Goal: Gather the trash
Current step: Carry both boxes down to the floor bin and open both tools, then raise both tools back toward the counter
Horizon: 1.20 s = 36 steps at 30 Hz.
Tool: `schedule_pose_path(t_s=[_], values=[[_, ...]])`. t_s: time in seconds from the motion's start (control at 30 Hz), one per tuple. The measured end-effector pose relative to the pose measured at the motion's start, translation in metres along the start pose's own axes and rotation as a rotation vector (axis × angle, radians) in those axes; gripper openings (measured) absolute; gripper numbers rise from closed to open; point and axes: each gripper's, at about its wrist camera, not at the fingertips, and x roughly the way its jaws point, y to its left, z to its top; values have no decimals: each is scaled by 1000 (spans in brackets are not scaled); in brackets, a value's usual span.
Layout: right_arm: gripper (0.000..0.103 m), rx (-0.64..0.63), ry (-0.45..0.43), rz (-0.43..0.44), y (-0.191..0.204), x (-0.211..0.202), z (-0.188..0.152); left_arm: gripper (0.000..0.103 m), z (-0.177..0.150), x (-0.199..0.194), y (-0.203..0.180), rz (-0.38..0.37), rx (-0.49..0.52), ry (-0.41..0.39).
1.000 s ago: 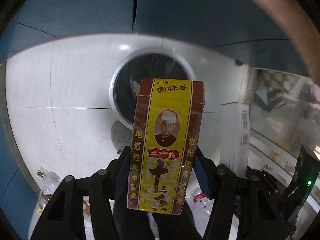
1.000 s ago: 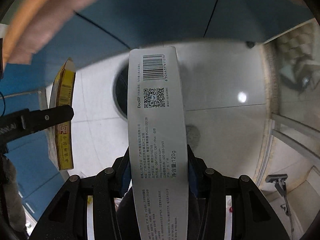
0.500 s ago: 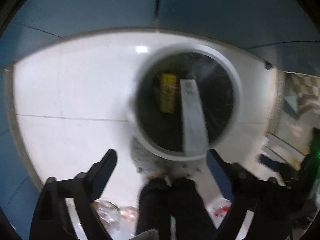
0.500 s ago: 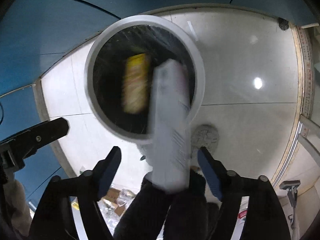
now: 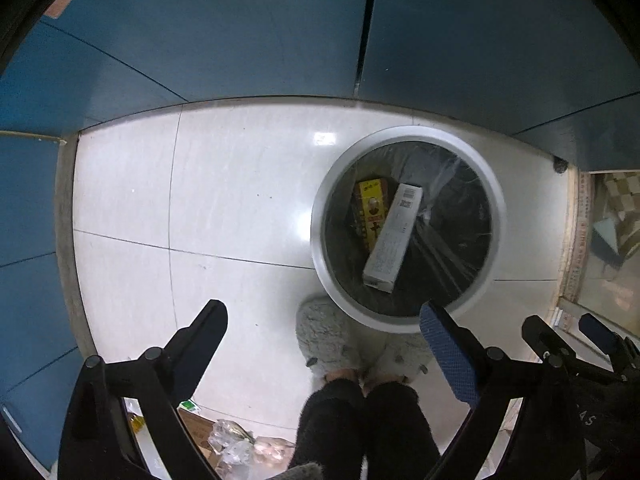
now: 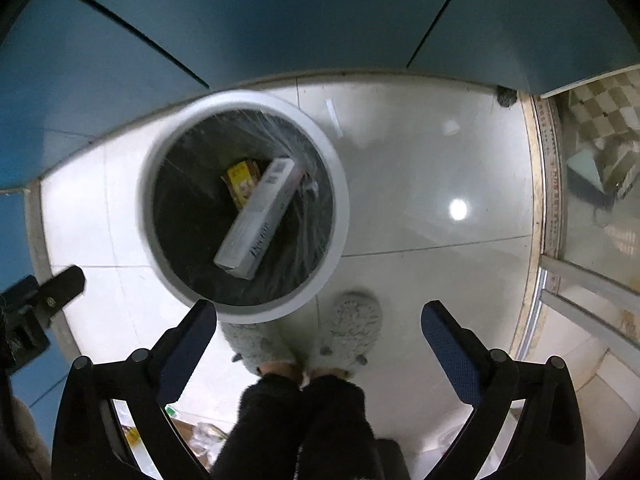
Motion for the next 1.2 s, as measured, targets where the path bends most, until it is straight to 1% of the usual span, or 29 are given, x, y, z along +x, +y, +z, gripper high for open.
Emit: schedule_pose_path(t_s=[0.2, 0.27, 0.47, 0.5, 0.7, 0.77, 0.93, 1.13, 1.2], values=[[103, -34, -62, -9, 5, -50, -12, 98, -13, -45, -7, -3, 33, -37], [103, -40, -80, -12, 5, -72, -17, 98, -18, -59, -7, -11, 35, -48], [103, -46, -118, -5, 5, -141, -34, 98, -36, -117, -8, -24, 44, -78], [103, -48, -124, -5, 5, -151, -37, 98, -41, -133, -7, -33, 46, -86], [103, -57, -170, 17, 10, -236, -61, 98, -67, -205, -2, -50, 50, -119], [103, -58, -186, 23, 12, -270, -71, 98, -74, -227, -1, -55, 51, -130], [103, -59, -208, 34, 14, -339, -97, 98, -94, -283, 6, -79, 58, -145], [103, -83, -244, 37, 18, -413, -125, 98, -106, -346, 15, -104, 76, -226], [103, -79, -263, 55, 18, -436, -131, 98, -106, -369, 18, -107, 74, -280]])
